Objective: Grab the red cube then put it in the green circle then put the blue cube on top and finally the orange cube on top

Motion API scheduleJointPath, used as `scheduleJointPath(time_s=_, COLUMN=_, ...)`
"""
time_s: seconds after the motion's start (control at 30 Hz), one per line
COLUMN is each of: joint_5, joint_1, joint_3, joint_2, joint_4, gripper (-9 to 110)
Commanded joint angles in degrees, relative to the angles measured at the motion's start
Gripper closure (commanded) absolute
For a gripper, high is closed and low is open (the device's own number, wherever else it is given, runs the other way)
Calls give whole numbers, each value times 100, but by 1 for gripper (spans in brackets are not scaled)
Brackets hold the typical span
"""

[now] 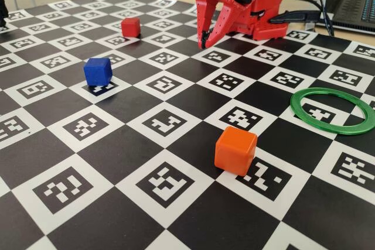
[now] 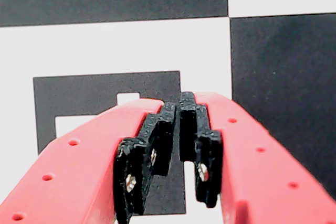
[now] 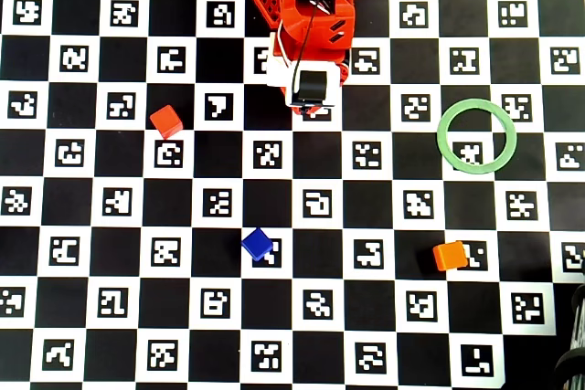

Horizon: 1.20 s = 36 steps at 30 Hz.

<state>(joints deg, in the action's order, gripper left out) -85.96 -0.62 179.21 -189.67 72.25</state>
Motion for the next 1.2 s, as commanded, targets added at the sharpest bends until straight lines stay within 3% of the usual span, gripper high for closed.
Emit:
scheduleJointPath(time_s=0.0, joint_5=-26, joint_1=9, joint_3=237, joint_2=-290, joint_4=624, gripper=107)
scheduleJointPath(time_s=0.43, joint_5=44, joint_1=-88, joint_3=237, joint_2=-290, joint_4=606, gripper=107)
scheduleJointPath(time_s=0.6, joint_5=1081, joint_1=-97, joint_3=-9, joint_2=-105, joint_4=9, gripper=107)
scheduleJointPath(time_s=0.9, joint_5=3138, joint_1=44, joint_3=-2646, joint_2=1617, joint_4=-387, gripper=107)
scheduleJointPath(time_s=1.17, joint_5=4061, joint_1=264, joint_3=-5449, joint_2=3428, joint_4=791, gripper=107)
